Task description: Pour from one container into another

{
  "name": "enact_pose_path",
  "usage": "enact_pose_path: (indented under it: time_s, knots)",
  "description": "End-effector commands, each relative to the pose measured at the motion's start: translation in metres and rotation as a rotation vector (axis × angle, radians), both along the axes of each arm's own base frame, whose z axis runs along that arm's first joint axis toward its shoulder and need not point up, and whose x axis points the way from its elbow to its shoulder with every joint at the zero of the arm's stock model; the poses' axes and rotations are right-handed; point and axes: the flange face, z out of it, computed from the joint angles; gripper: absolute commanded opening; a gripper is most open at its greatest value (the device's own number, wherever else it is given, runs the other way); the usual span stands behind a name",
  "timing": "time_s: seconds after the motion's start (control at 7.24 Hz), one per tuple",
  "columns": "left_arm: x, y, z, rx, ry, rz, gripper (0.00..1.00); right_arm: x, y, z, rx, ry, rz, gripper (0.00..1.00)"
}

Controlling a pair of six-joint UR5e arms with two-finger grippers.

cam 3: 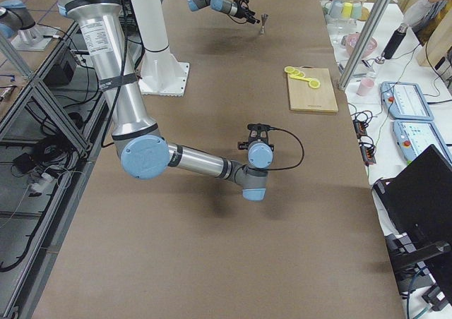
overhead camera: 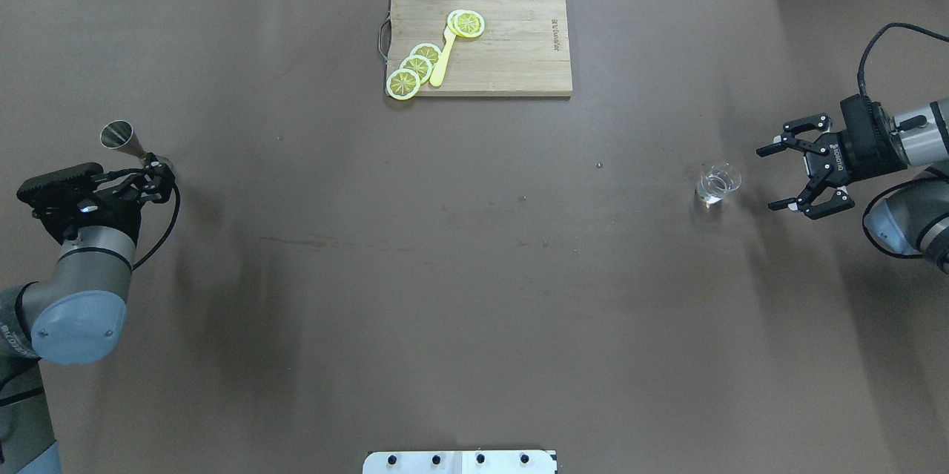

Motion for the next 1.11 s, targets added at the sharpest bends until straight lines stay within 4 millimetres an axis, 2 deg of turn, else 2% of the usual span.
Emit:
enact_pose_path:
  time_s: [0.0, 0.14, 0.41, 0.55, 0.69, 0.97]
  knots:
    - [0.008, -0.009, 0.011, 0.052, -0.052, -0.054, 0.97, -0.003, -0.004, 0.001, -0.011, 0.004, 0.0, 0.97]
    - [0.022, -0.018, 0.008, 0.087, -0.065, -0.081, 0.97, -0.005, -0.004, 0.001, -0.009, 0.004, 0.0, 0.97]
    - [0.037, -0.028, 0.022, 0.126, -0.125, -0.119, 0.97, -0.017, -0.002, 0.002, -0.009, 0.008, 0.009, 0.97]
    - [0.037, -0.029, 0.032, 0.129, -0.149, -0.125, 0.97, -0.026, 0.0, 0.001, -0.006, 0.009, 0.009, 0.97]
    - [0.037, -0.029, 0.034, 0.129, -0.15, -0.126, 0.97, -0.035, 0.001, -0.002, -0.009, 0.008, 0.013, 0.97]
    - [0.038, -0.029, 0.049, 0.119, -0.108, -0.165, 0.97, -0.044, 0.001, -0.003, -0.008, 0.009, 0.022, 0.97]
